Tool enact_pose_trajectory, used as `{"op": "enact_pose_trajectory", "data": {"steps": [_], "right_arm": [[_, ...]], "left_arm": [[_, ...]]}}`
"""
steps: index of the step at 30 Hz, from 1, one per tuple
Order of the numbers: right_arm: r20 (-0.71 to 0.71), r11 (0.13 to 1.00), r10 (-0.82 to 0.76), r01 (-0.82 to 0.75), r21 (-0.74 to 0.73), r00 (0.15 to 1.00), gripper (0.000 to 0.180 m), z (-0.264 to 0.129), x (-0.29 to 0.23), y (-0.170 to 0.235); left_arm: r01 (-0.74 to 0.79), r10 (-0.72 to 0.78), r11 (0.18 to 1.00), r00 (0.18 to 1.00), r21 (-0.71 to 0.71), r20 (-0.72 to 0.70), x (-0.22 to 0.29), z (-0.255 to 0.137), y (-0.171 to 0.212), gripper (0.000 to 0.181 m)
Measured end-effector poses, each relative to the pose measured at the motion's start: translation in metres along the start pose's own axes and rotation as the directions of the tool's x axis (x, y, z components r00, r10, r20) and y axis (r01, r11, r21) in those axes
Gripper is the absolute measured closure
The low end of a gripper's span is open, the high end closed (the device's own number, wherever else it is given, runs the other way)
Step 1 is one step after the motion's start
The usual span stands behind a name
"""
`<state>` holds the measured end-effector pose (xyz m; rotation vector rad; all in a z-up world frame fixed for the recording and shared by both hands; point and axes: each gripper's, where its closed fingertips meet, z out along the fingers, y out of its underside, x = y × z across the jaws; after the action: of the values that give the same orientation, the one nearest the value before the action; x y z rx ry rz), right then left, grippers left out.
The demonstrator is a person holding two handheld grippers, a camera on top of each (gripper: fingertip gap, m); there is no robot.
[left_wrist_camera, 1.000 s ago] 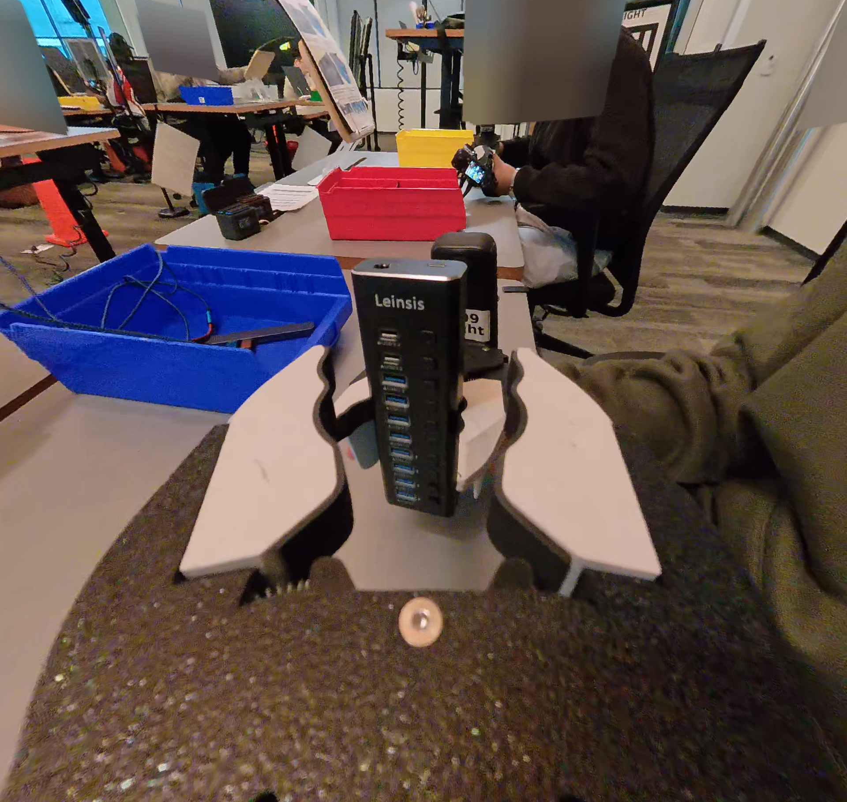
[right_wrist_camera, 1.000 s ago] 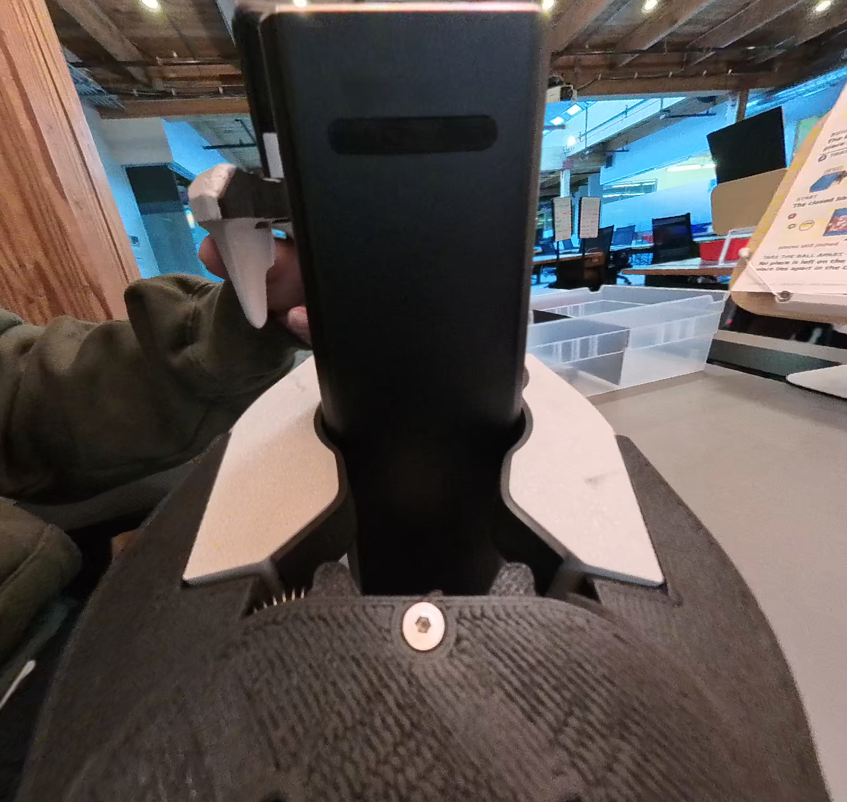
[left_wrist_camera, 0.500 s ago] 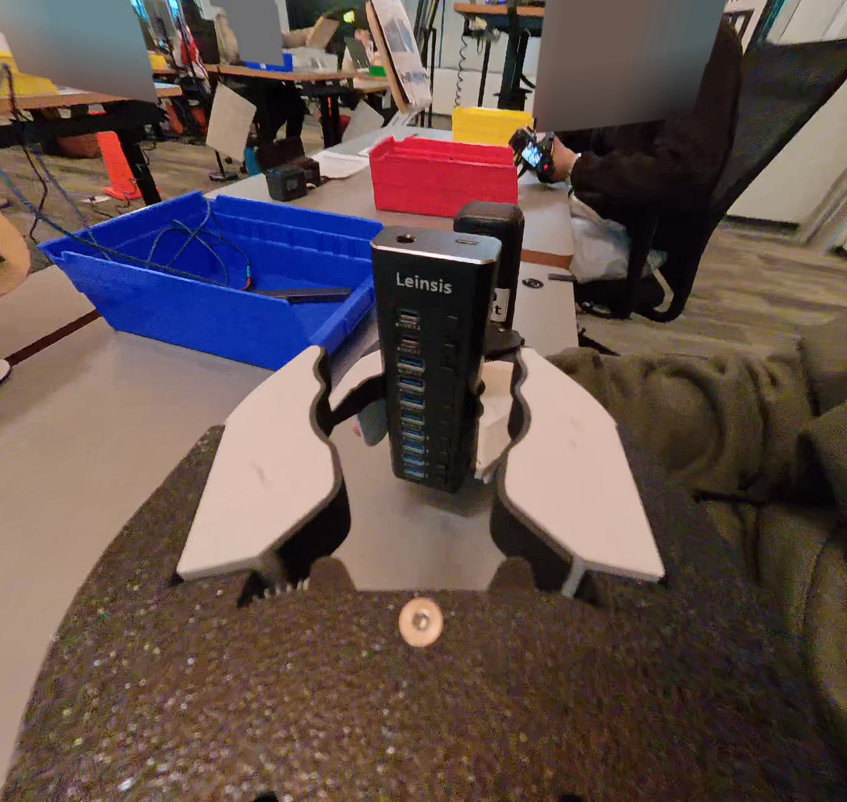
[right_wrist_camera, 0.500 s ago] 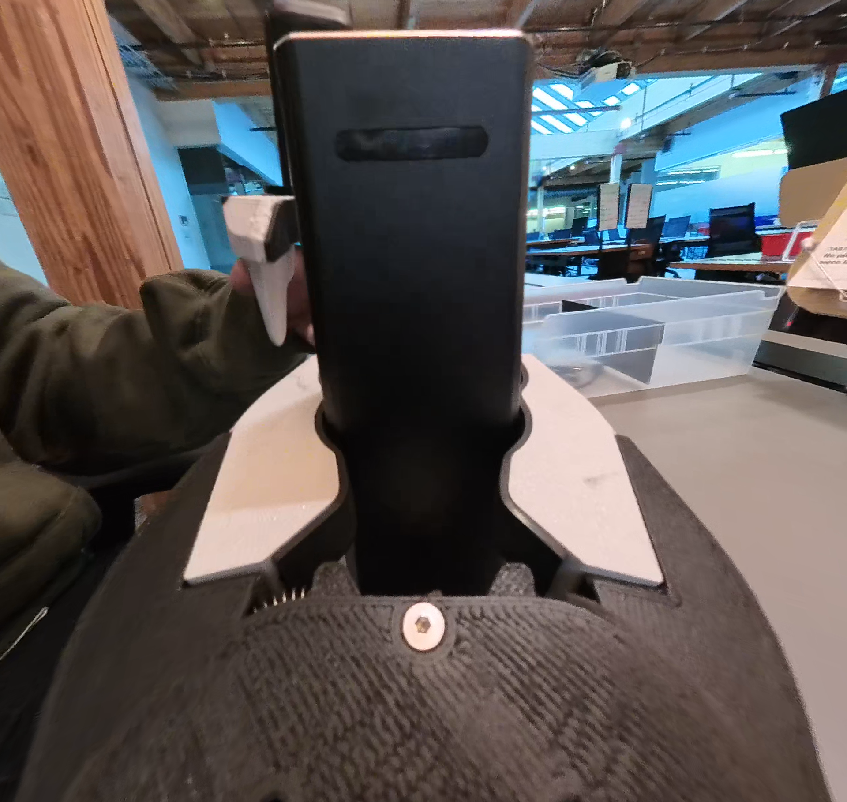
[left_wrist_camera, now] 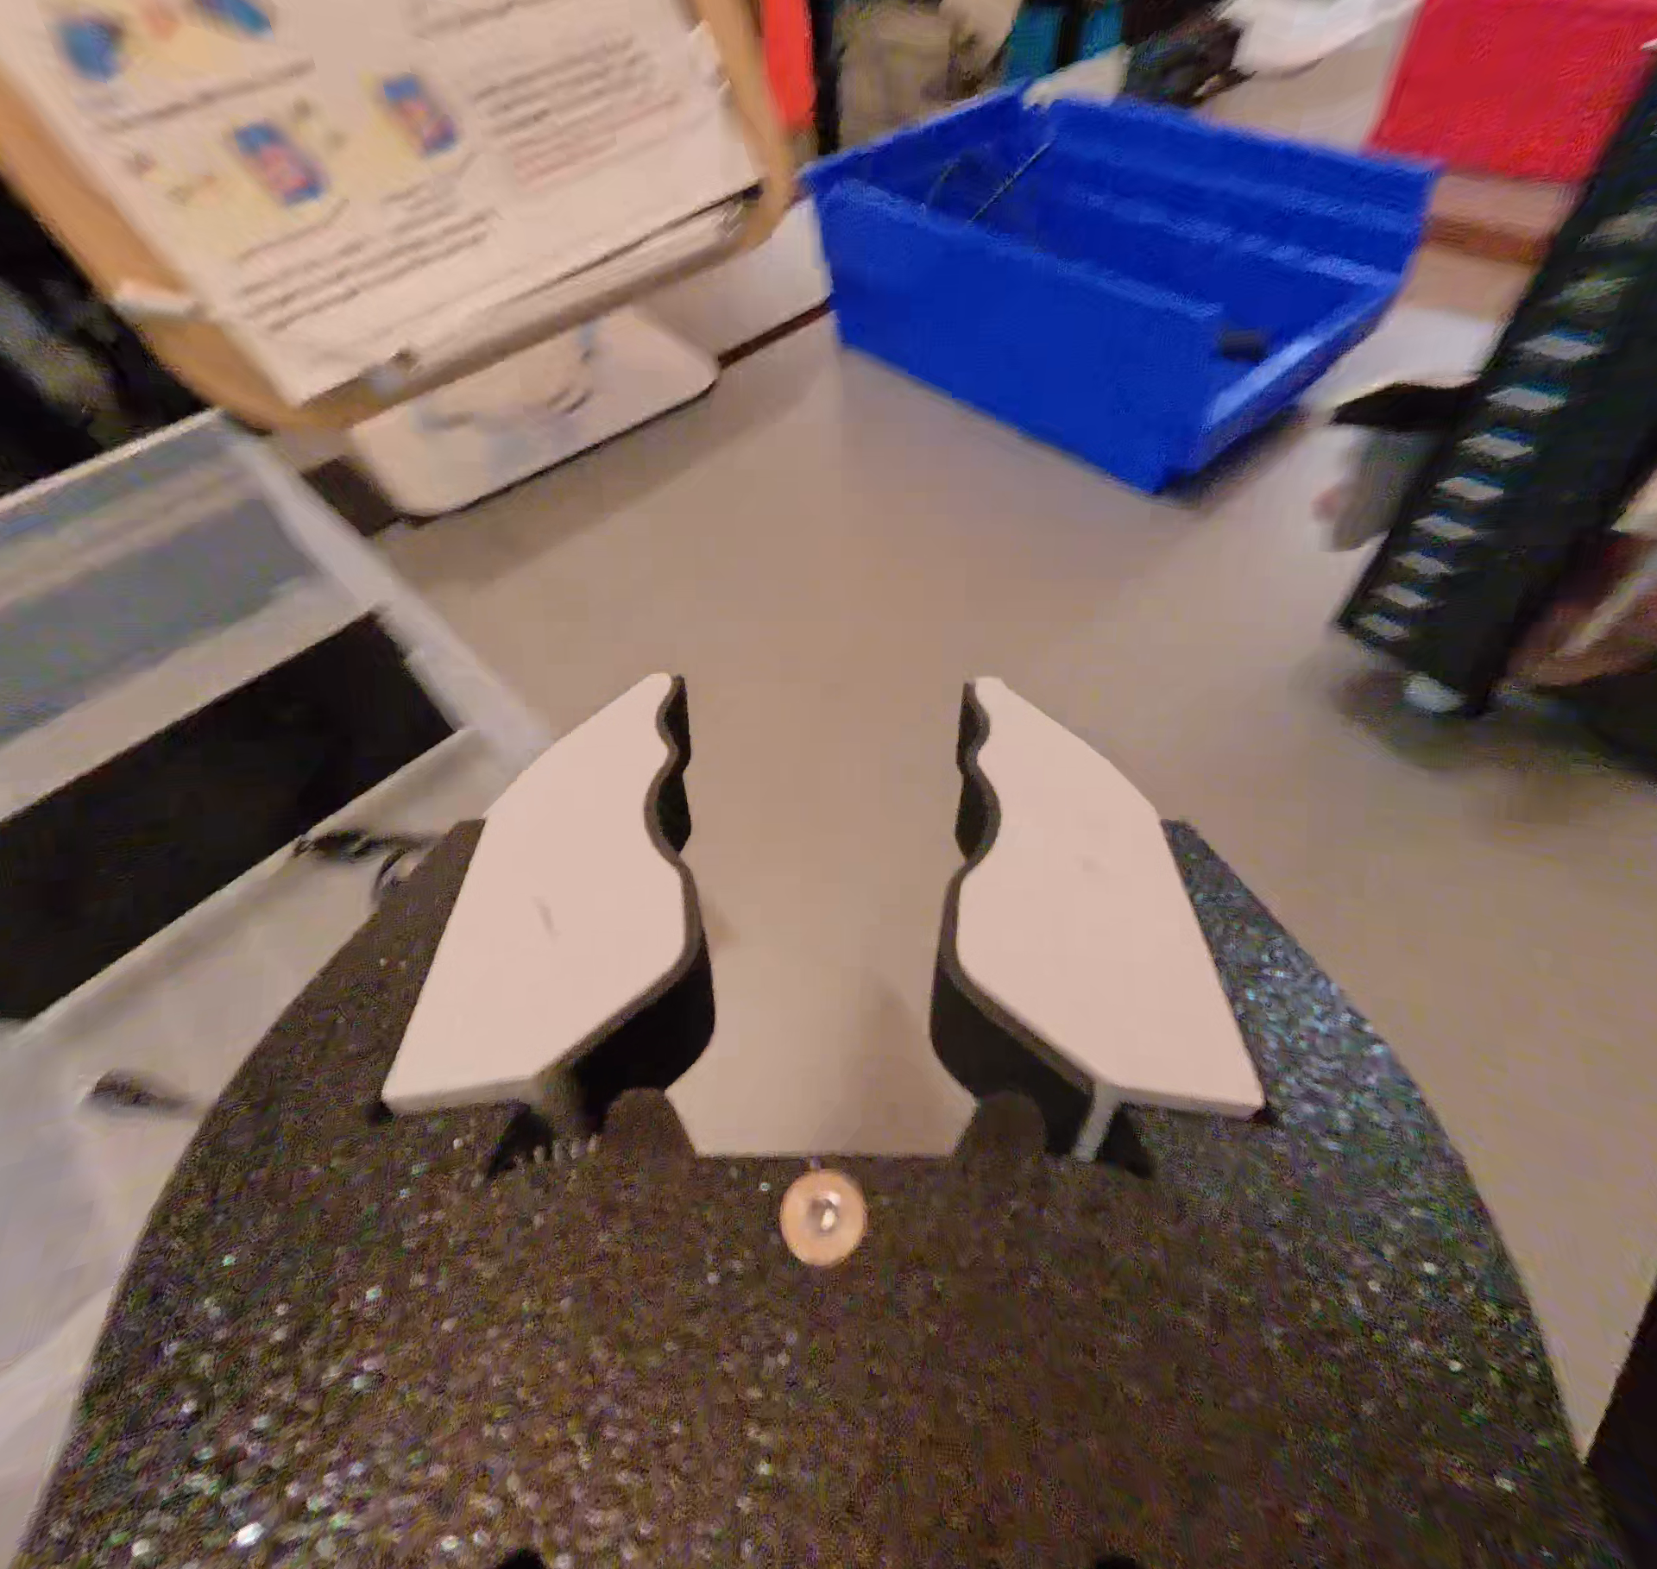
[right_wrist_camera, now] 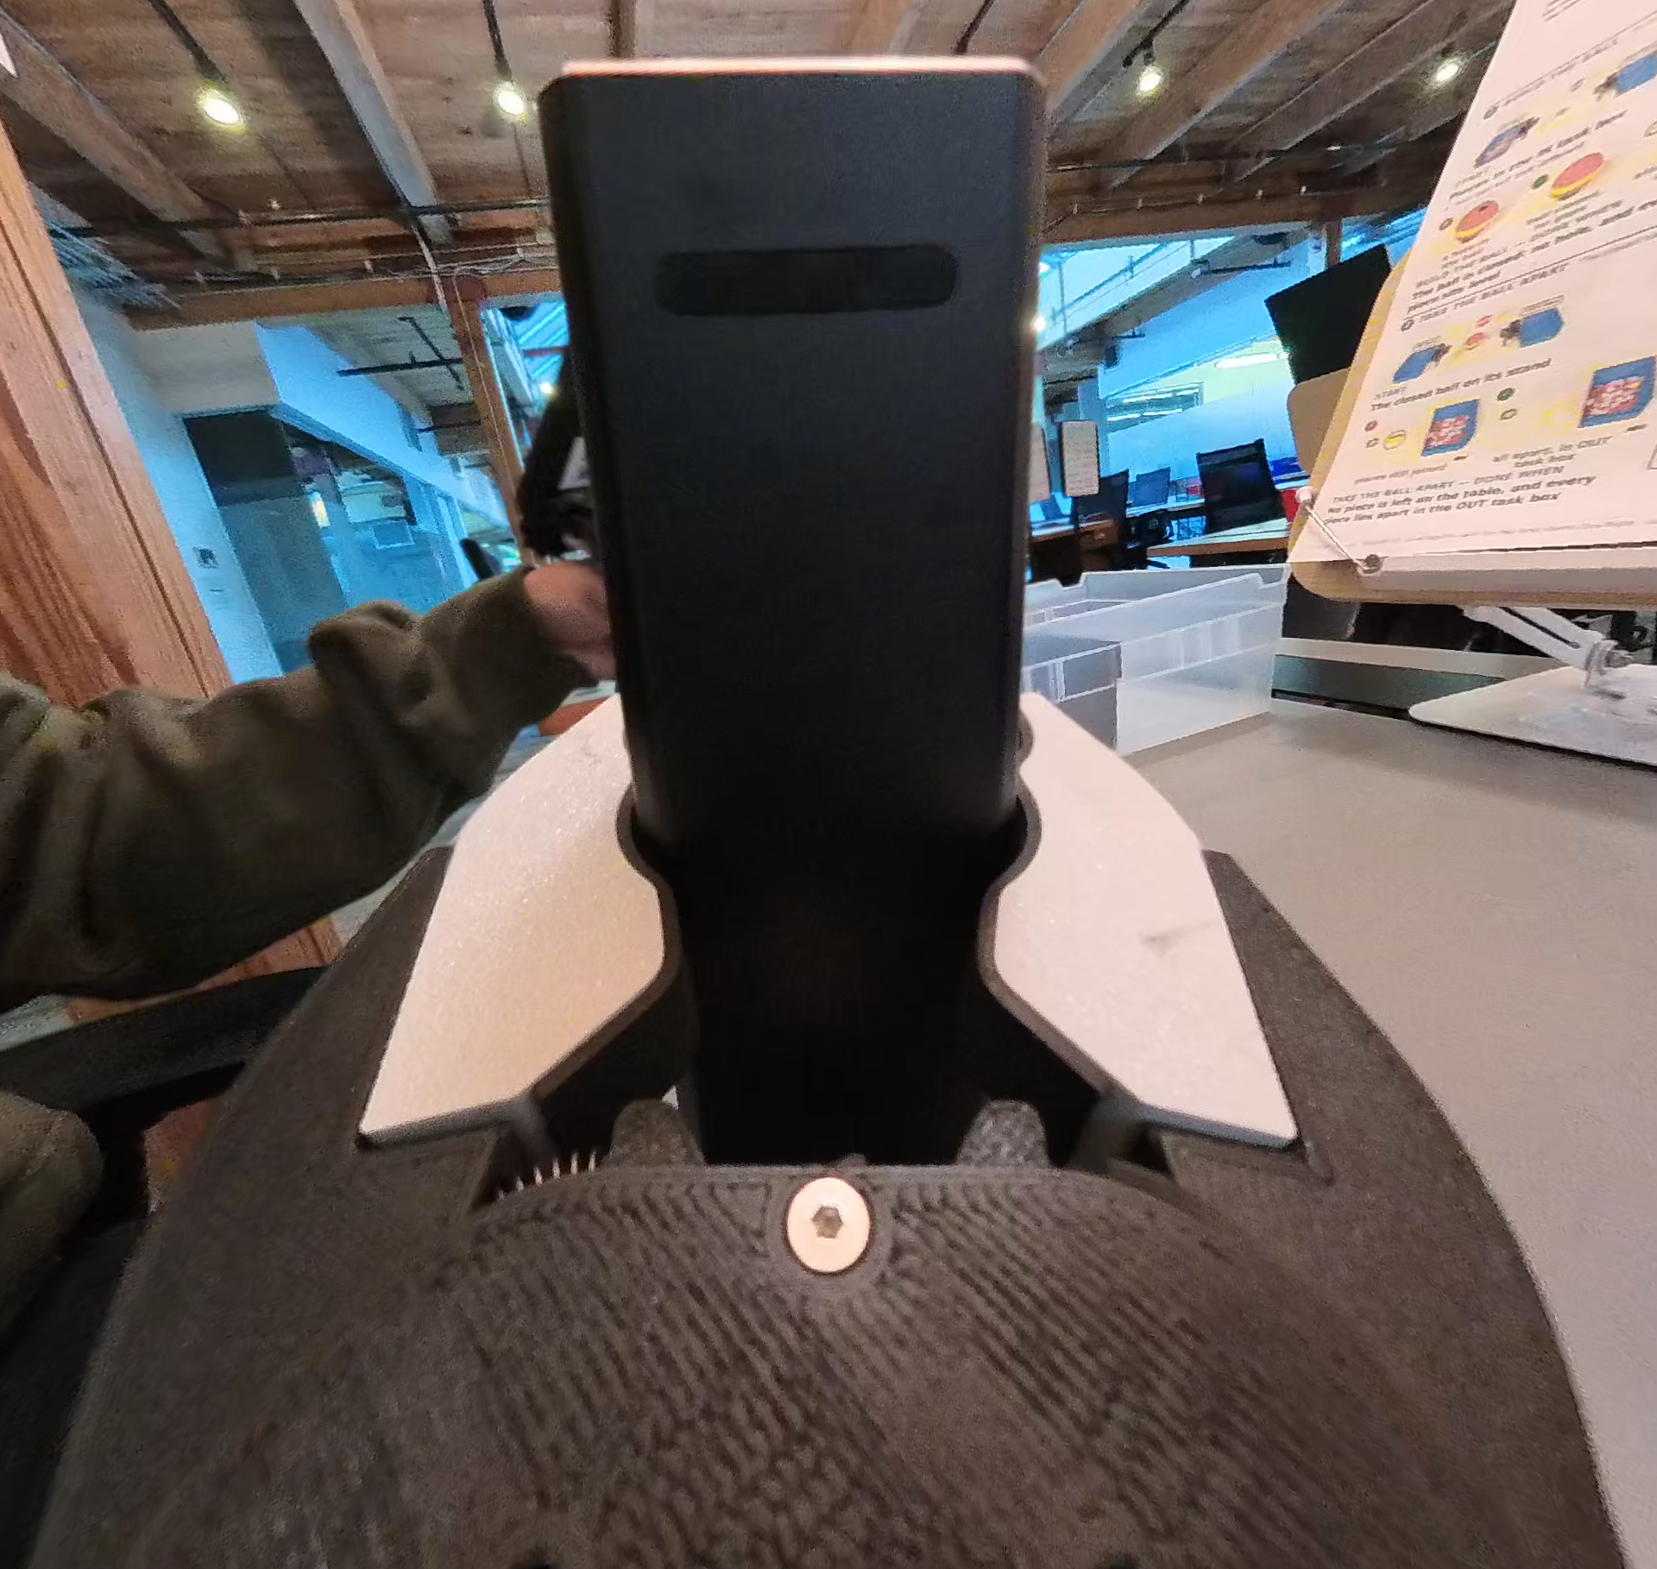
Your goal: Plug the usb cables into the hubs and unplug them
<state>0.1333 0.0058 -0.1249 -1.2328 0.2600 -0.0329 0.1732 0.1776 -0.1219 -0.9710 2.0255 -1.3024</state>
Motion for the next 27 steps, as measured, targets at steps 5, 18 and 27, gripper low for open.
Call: {"op": "enact_pose_trajectory", "data": {"steps": [5, 18, 27], "right_arm": [[0.037, 0.999, -0.018, 0.020, -0.030, 0.999, 0.104, 0.008, -0.006, 0.006], [0.069, 1.000, -0.017, 0.019, -0.020, 0.997, 0.104, 0.008, -0.009, 0.005], [0.065, 1.000, -0.022, 0.023, -0.017, 0.998, 0.106, 0.007, -0.007, 0.004]], "left_arm": [[0.190, -0.124, 0.904, 0.974, -0.384, 0.190, -0.104, -0.015, 0.054, 0.131], [0.637, -0.462, 0.543, 0.770, -0.546, 0.440, -0.181, 0.083, 0.119, 0.127], [0.336, -0.040, 0.748, 0.884, -0.573, 0.466, -0.201, 0.074, 0.113, 0.162]]}}
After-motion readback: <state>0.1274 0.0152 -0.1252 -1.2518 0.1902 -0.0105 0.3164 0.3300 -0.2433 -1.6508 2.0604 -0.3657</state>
